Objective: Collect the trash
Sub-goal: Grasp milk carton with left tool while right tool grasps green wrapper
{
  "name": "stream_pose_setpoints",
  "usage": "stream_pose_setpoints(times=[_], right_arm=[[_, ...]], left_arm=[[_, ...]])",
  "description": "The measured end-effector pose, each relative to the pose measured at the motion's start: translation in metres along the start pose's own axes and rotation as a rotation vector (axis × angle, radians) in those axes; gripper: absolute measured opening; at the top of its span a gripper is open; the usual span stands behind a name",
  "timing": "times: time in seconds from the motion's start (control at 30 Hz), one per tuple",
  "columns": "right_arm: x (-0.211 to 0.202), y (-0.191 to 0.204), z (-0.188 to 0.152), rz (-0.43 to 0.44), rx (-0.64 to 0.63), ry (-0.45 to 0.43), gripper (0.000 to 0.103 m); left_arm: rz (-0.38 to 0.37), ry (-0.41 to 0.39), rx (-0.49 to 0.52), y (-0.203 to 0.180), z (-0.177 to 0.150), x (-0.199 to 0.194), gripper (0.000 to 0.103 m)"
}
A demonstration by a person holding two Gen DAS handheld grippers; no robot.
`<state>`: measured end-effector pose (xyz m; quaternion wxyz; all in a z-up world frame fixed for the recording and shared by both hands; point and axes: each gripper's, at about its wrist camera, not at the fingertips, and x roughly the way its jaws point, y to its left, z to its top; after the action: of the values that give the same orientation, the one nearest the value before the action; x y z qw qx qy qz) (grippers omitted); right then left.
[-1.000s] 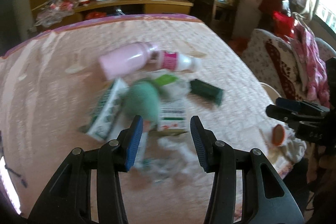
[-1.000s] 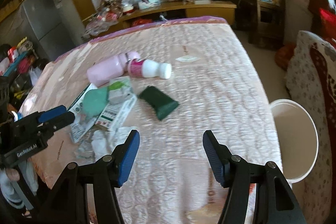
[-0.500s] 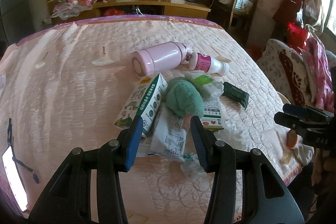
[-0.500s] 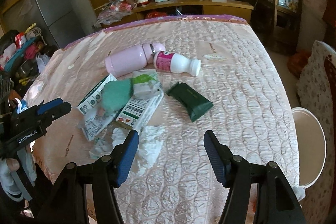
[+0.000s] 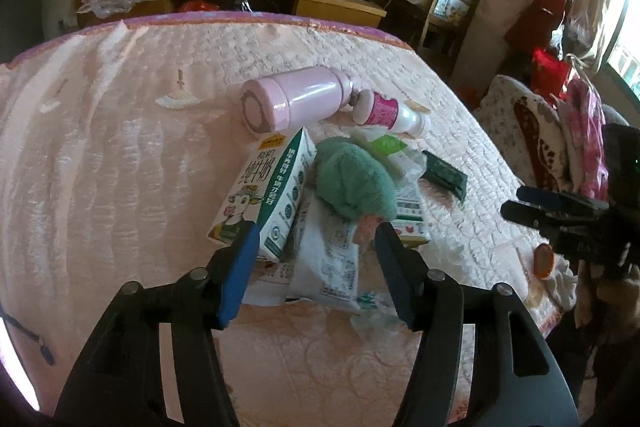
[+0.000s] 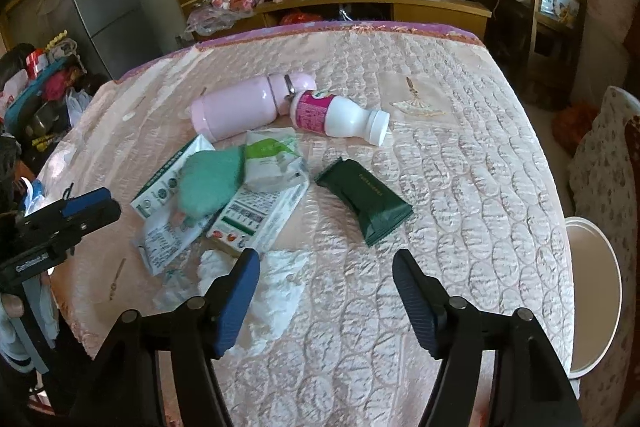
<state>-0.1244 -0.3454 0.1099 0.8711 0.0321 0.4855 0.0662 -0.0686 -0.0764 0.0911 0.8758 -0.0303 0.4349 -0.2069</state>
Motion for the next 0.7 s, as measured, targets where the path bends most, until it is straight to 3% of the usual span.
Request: stream_pose_setpoints(times=[0.2, 0.6, 0.7], right_arm=[[0.02, -0.015, 0.013, -0.012, -0.024, 0.019, 0.068], [0.082, -0.024, 0.038, 0.012, -0.123, 0.099, 0.068], [0.096, -0.023, 0.041, -0.002, -0.149, 0.119, 0.068]], left_arm=[[0.019, 0.048, 0.009, 0.014, 0.009, 0.024, 0.059], [-0.007, 0.157, 0.042, 0.031, 0.042, 0.078, 0.061], [-0.018, 0.2, 0.013, 0.035, 0.045, 0.09, 0.061]])
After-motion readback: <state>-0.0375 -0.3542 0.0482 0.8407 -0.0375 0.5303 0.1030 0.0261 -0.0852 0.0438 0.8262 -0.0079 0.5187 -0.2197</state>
